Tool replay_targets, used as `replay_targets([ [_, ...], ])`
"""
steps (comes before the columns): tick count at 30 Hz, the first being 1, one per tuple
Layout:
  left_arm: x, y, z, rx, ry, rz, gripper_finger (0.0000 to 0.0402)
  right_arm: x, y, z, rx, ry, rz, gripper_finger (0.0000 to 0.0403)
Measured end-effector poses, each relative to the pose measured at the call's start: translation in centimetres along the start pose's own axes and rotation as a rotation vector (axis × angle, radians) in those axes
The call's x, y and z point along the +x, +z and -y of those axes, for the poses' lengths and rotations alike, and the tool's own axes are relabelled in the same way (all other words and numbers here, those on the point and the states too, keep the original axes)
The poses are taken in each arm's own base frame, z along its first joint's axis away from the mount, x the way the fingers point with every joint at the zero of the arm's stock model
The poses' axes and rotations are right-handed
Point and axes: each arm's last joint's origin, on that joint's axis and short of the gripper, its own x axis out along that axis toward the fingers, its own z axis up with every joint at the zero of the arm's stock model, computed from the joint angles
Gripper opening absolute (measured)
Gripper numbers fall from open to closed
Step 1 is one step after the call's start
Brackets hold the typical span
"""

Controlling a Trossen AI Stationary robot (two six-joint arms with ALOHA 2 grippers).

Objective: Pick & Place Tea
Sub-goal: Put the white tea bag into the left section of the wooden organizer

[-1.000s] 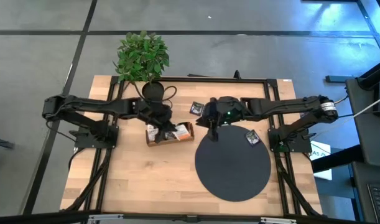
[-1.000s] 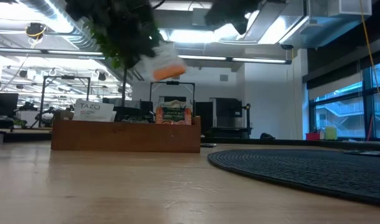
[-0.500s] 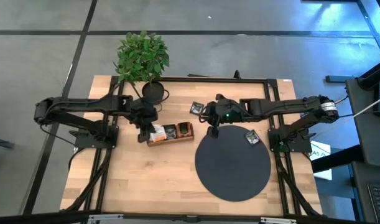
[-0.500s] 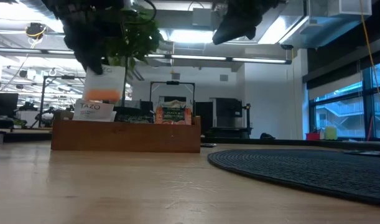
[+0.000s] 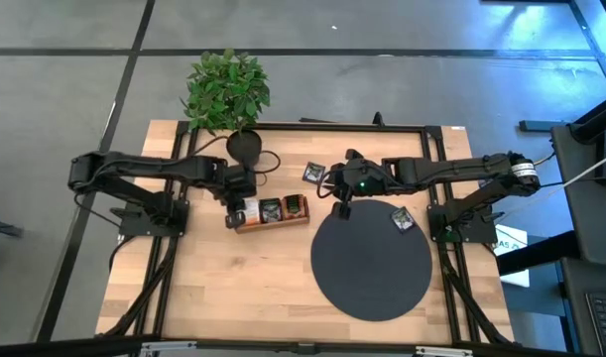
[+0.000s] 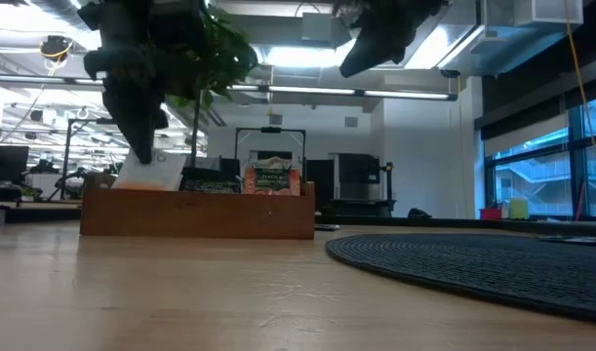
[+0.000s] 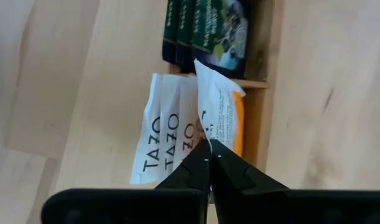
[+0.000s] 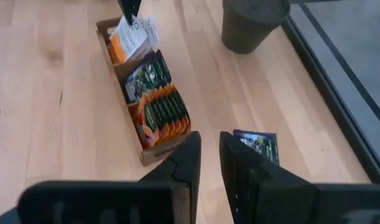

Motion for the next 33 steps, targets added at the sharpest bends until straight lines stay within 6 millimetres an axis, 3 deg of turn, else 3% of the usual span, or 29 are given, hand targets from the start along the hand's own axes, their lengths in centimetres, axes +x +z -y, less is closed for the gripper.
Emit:
replay_targets([
  [6,1.0,0.2,-0.1,-0.027,0.009,-0.044,0.0003,0.0,-0.2,0.0,-0.001,-0.002,-0.024,0.0063],
  [16,1.1,0.2,-0.1,-0.121,0.011,-0.048,0.0013,0.0,-0.3,0.0,-0.002,-0.003,-0.034,0.0063],
  [23,1.1,0.2,-0.1,-0.131,0.01,-0.045,0.0048,0.0,-0.3,0.0,-0.002,-0.003,-0.034,0.0063],
  [27,0.4,0.2,0.0,-0.128,0.004,-0.034,0.0081,0.0,-0.3,0.0,-0.002,-0.003,-0.034,0.0063],
  [33,-2.6,0.5,0.3,-0.115,-0.003,0.021,0.0107,0.0,-0.4,0.0,-0.002,-0.004,-0.036,0.0063],
])
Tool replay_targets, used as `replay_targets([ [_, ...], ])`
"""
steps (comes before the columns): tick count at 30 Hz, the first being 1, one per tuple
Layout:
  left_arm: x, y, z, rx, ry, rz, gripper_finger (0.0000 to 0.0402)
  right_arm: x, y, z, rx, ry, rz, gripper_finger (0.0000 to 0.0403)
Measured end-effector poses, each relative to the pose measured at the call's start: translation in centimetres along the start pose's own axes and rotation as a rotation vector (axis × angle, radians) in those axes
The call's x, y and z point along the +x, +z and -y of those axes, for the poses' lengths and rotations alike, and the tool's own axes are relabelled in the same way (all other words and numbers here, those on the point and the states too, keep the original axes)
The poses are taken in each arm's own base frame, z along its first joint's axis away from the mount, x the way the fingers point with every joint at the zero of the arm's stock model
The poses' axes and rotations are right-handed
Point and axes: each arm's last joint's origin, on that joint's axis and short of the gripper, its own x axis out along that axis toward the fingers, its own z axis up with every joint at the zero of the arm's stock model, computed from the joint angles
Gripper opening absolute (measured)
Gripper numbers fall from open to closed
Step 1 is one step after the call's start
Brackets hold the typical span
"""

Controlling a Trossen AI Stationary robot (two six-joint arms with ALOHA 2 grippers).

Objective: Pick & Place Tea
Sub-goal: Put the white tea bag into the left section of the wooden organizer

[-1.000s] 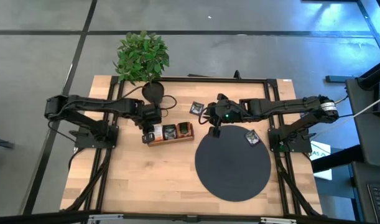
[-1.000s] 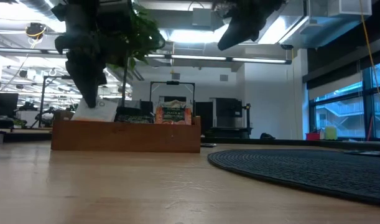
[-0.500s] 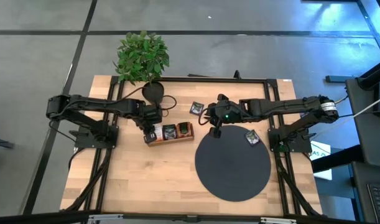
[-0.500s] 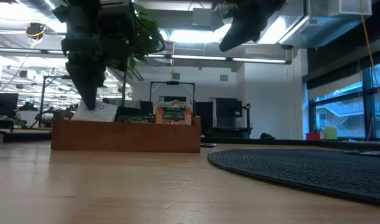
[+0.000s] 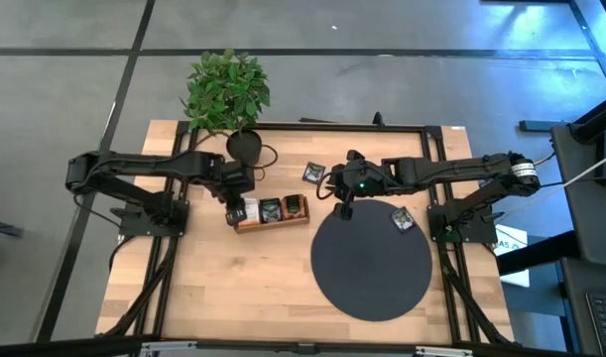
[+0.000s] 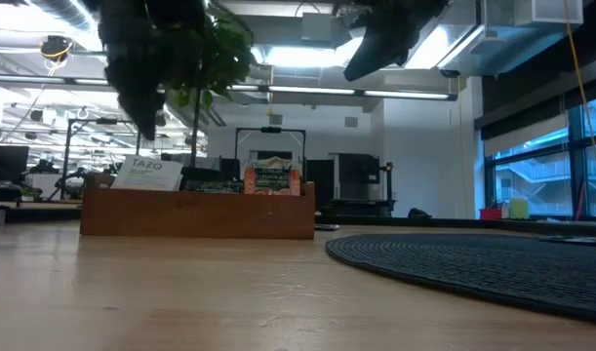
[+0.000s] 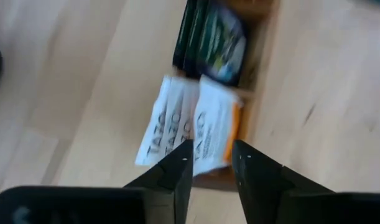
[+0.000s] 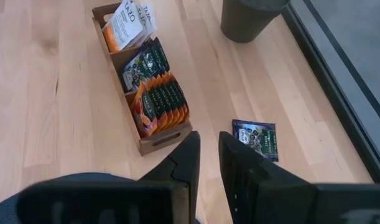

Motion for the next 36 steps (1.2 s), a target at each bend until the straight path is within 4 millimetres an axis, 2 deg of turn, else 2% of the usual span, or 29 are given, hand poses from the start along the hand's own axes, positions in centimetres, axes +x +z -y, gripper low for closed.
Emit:
replay_targets([
  [5,-1.5,0.8,0.7,0.012,-0.068,0.141,0.0108,0.0,-0.1,0.0,-0.002,0.006,-0.007,0.0063],
  [10,-1.1,0.6,2.1,0.055,-0.166,0.11,0.0105,0.0,-0.2,0.0,-0.005,0.006,-0.018,0.0063],
  [20,1.8,0.6,3.8,0.069,-0.008,0.029,0.0108,0.0,-0.2,0.0,-0.001,0.006,-0.024,0.0063],
  [36,7.2,0.9,4.0,-0.005,0.165,-0.135,0.0109,0.0,-0.6,0.0,0.034,0.002,-0.061,0.0063],
])
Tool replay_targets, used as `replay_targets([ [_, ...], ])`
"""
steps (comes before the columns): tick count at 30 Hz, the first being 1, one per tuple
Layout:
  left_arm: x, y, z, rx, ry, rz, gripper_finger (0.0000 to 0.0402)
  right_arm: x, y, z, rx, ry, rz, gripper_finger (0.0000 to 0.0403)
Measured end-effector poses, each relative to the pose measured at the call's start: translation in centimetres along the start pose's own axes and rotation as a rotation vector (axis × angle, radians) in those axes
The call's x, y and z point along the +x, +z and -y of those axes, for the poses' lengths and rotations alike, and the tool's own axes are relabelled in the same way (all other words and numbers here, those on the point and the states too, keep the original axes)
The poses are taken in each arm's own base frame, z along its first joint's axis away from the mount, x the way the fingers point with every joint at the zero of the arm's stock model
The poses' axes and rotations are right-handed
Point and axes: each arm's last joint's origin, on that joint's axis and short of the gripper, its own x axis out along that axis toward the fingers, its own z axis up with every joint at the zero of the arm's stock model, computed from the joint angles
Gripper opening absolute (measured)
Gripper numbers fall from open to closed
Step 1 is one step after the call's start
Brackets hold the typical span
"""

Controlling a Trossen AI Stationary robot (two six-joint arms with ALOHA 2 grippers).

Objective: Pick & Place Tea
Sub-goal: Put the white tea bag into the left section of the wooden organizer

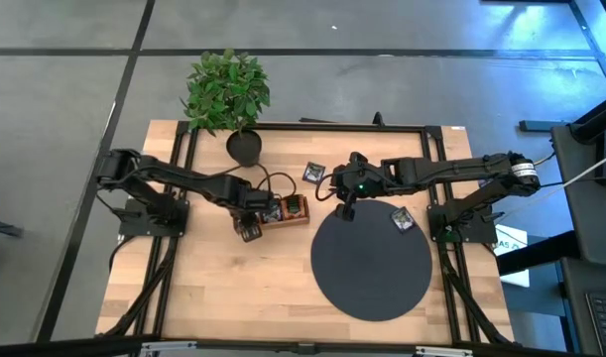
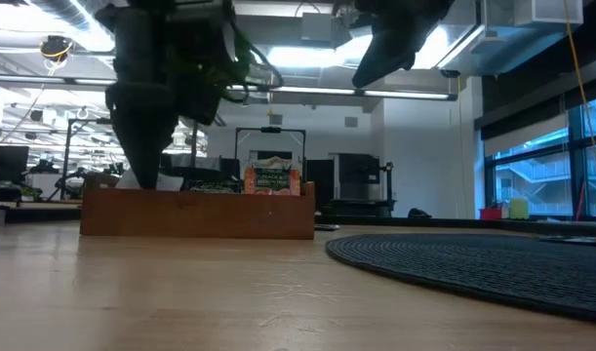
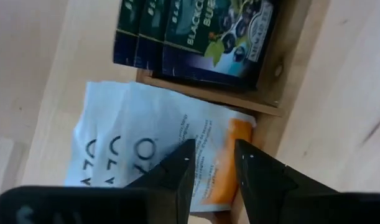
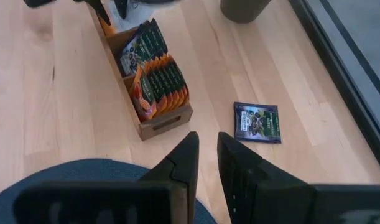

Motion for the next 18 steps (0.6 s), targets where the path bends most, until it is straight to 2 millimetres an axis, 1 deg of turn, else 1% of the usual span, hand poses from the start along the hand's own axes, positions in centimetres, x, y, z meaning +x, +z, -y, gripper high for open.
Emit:
replay_targets([
  [5,0.94,0.11,0.2,0.006,0.014,-0.034,0.0105,0.0,-0.03,0.0,-0.002,0.0,-0.003,0.0063],
  [9,1.24,0.09,0.41,0.012,0.01,-0.047,0.0105,0.0,-0.03,0.0,-0.005,0.0,-0.003,0.0063],
  [14,1.2,-0.04,0.5,0.009,0.002,-0.055,0.0104,0.0,-0.03,0.0,-0.006,0.0,-0.003,0.0063],
  [18,0.37,-0.09,0.27,0.005,-0.015,-0.03,0.0108,0.0,-0.03,0.01,-0.006,-0.001,-0.003,0.0063],
])
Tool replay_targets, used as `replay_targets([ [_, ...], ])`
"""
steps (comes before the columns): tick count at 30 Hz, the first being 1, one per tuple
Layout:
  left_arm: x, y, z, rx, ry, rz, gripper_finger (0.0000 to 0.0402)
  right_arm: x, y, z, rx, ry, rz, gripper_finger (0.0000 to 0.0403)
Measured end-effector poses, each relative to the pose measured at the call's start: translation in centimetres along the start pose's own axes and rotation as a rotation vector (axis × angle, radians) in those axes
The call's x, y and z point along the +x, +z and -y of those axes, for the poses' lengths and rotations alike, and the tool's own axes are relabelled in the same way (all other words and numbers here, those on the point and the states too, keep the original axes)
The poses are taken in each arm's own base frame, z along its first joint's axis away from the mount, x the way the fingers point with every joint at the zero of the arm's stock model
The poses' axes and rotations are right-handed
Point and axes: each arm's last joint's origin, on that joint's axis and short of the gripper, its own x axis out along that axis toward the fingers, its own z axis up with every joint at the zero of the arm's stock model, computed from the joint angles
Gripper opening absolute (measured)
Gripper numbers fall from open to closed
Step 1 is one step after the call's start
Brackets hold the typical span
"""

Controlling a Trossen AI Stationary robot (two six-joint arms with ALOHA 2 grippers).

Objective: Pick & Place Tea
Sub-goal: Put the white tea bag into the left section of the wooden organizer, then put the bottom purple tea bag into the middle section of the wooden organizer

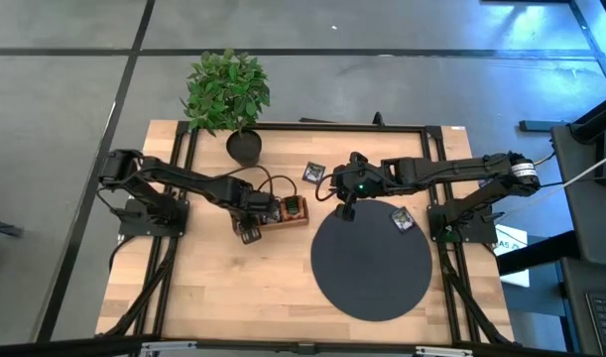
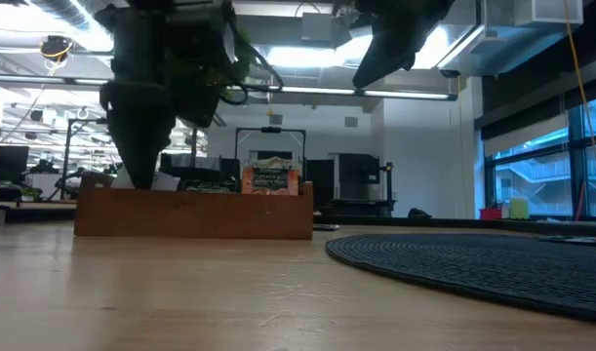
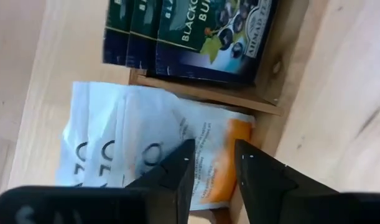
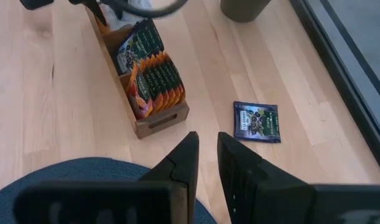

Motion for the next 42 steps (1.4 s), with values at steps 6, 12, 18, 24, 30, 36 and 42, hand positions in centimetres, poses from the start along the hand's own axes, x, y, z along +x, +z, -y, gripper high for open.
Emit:
replay_targets([
  [6,-2.1,-0.5,-1.1,-0.036,-0.014,0.04,0.0107,0.0,0.0,0.0,0.004,0.0,0.001,0.0063],
  [12,-4.2,-1.1,-1.9,-0.1,-0.038,0.099,0.0105,0.0,0.0,0.0,0.004,0.0,0.001,0.0063],
  [18,-6.3,-1.8,-2.5,-0.191,-0.014,0.22,0.0104,0.0,-0.5,0.1,0.12,-0.018,-0.045,0.0063],
  [24,-8.1,-2.0,-2.8,-0.256,-0.028,0.367,0.0109,-1.1,-4.0,0.4,0.399,-0.016,-0.453,0.0063],
  [30,-9.0,-0.5,-2.2,-0.234,-0.096,0.555,0.0105,-2.8,-6.4,1.8,0.549,-0.399,-0.615,0.0063],
  [36,-9.8,0.6,-1.8,-0.156,-0.136,0.689,0.0106,-3.0,-6.5,1.1,0.5,-0.409,-0.595,0.0064],
  [42,-9.8,0.6,-1.6,-0.136,-0.179,0.677,0.0109,-2.8,-6.5,1.8,0.565,-0.339,-0.675,0.0125],
])
